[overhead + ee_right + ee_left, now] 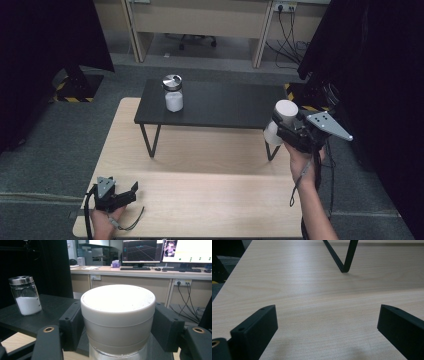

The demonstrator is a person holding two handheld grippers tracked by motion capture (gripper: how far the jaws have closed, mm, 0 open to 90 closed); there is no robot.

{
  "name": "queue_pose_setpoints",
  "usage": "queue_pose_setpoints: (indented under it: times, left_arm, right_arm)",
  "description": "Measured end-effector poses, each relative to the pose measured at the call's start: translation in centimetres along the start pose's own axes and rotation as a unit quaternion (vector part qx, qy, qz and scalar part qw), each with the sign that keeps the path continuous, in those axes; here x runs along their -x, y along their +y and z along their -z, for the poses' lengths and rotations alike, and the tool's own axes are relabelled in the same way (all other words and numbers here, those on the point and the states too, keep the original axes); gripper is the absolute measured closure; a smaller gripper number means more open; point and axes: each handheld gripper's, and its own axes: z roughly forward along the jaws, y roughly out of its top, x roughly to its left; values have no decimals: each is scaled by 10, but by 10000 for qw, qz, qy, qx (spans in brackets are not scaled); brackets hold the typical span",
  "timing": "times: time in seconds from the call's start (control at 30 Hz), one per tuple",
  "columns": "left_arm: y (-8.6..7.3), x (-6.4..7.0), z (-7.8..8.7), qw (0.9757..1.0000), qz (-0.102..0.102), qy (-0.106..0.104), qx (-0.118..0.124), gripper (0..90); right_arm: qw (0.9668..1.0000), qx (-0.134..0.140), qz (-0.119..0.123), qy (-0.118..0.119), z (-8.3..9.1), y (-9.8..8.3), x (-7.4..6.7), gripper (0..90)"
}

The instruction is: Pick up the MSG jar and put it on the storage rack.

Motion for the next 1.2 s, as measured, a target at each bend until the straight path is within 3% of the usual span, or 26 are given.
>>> queue_pose_setpoints:
  times: [0.23,0.5,0.73,1.2]
  left_arm:
    - [0,-1,0,10000,12,-27,-2,21]
    - [1,-2,-1,10000,-19,-54,-16,20]
    - [3,-2,-3,9999,-44,-90,-68,20]
    - [2,-3,-2,9999,6,-102,-33,12]
  right_arm:
    - [9999,19,112,-14,-10,11,-1,336]
    - [10000,69,67,-18,-26,13,0,336]
    - [10000,48,-50,-55,-43,12,5,336]
    - [9999,51,15,-117,-73,18,17,336]
